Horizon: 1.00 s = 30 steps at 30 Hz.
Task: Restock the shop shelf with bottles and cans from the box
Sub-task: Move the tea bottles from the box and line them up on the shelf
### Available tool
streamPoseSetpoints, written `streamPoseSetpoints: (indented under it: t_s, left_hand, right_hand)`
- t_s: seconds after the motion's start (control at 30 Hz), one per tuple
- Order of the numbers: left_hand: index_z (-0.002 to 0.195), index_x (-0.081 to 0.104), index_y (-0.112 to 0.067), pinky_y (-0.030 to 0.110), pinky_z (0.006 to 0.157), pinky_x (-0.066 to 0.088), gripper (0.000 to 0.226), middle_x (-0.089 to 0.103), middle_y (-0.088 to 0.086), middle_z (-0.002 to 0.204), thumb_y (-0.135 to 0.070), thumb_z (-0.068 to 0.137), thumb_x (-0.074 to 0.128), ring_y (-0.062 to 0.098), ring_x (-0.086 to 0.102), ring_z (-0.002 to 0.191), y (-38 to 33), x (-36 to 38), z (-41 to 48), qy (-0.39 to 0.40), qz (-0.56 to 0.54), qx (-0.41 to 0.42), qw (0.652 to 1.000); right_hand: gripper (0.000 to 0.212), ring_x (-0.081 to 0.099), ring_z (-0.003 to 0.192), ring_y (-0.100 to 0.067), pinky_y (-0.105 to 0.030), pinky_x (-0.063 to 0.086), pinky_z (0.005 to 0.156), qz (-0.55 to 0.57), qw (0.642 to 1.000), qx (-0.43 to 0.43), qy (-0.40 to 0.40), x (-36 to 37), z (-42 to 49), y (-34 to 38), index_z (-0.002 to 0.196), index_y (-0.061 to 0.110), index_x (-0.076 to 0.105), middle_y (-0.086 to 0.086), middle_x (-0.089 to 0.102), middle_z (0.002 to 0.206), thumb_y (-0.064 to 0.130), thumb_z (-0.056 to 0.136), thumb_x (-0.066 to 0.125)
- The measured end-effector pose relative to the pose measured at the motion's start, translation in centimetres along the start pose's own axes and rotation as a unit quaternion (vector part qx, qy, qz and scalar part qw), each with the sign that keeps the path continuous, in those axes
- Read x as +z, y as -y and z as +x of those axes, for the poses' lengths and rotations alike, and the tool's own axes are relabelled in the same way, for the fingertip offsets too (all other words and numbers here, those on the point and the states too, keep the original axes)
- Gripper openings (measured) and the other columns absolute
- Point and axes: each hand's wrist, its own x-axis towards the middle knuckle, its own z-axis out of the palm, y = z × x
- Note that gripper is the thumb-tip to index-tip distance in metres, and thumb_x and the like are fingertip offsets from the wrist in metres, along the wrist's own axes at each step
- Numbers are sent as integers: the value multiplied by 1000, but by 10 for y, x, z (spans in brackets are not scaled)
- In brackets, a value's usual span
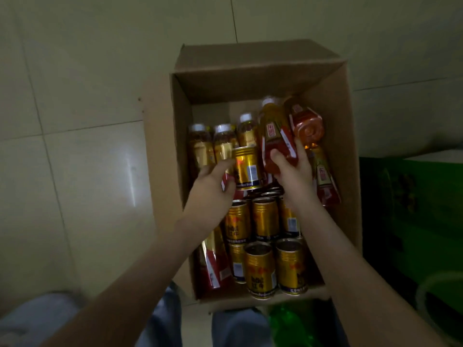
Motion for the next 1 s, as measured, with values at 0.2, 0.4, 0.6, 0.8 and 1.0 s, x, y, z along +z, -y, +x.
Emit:
streamPoseSetpoints:
  t_s: [0.2, 0.4, 0.6, 0.8, 1.0]
  left_hand:
    - [141, 25, -48, 35, 102, 44, 67, 53, -28, 96, -49, 86, 63, -6, 56, 96, -40, -4, -2, 95, -307, -126, 939]
    - [139, -4, -59, 49, 100, 45, 115, 54, -7, 128, -45, 62, 80, 18, 56, 116, -26, -1, -7, 94, -307, -150, 935]
    - [142, -12, -57, 44, 101, 45, 111, 57, -6, 127, -42, 74, 75, 21, 59, 112, -3, 2, -7, 84, -198, -148, 965]
    - [147, -14, -47, 21, 73, 46, 103, 55, -1, 128, -31, 85, 68, 12, 57, 84, 16, 26, 3, 26, -159, -176, 971]
    - [146, -14, -46, 12, 57, 48, 102, 52, 0, 124, -24, 87, 66, 14, 59, 89, 30, 30, 1, 25, -128, -165, 978]
  right_hand:
    - [63, 60, 113, -5, -33, 47, 98, 90, 988, -4, 124, -14, -97, 3, 139, 41, 42, 12, 59, 128, 31, 83, 68]
    - [63, 45, 125, 4, -31, 41, 104, -45, 971, 35, 231, -23, -124, -4, 135, 61, 30, 27, 45, 136, 53, 82, 64]
    - [83, 18, 142, -28, -53, 25, 114, -501, 848, -162, -57, -71, -54, -38, 153, 18, 12, -16, 22, 154, 25, 87, 61]
    - [95, 14, 143, -45, -55, 15, 114, -772, 610, -175, -24, -96, 11, -77, 153, 26, 9, -25, 16, 156, 34, 81, 70]
    - [88, 38, 130, -52, -56, 40, 101, -789, 577, -202, -50, -100, 29, -83, 145, 20, 36, -29, 28, 149, 20, 69, 81]
